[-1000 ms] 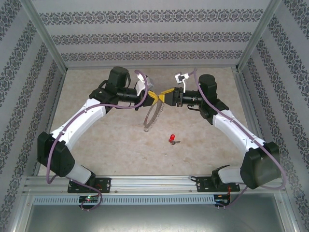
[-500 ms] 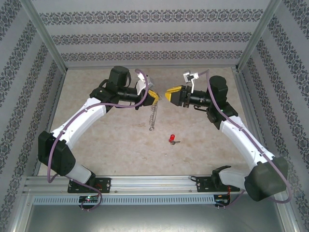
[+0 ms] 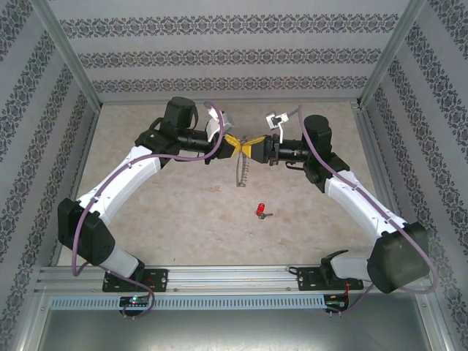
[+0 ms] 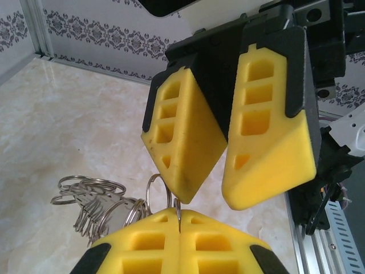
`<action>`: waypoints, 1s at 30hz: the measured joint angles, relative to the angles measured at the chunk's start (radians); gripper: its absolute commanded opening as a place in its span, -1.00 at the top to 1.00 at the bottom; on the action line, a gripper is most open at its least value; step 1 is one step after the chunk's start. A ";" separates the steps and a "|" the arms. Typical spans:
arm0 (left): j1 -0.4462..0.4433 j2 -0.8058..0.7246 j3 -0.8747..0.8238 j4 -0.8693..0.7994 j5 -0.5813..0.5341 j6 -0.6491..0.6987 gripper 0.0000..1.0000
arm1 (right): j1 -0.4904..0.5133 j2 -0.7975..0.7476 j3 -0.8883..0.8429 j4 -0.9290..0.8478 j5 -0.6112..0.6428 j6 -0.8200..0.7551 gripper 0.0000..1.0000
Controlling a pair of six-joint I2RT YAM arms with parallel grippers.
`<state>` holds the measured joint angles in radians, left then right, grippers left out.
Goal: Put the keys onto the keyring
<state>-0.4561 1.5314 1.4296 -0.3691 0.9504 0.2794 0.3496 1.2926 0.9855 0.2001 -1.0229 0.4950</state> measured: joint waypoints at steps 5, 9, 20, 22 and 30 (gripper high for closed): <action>0.000 0.001 0.001 -0.014 0.021 -0.004 1.00 | 0.000 0.006 0.000 0.000 0.001 0.000 0.39; 0.000 0.001 0.004 -0.024 0.041 -0.006 1.00 | -0.014 0.006 -0.002 0.006 0.002 0.000 0.36; 0.000 0.001 0.013 -0.033 0.048 -0.006 1.00 | -0.033 0.006 -0.026 0.021 0.010 0.004 0.36; 0.000 0.001 0.013 -0.034 0.050 -0.006 1.00 | -0.033 0.006 -0.026 0.022 0.010 0.004 0.36; 0.000 0.002 0.013 -0.036 0.052 -0.006 1.00 | -0.034 -0.013 -0.027 0.021 0.012 0.005 0.36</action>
<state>-0.4561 1.5330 1.4425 -0.4049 1.0027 0.2729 0.3157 1.2793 0.9585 0.2207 -1.0111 0.4995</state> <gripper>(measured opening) 0.046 0.322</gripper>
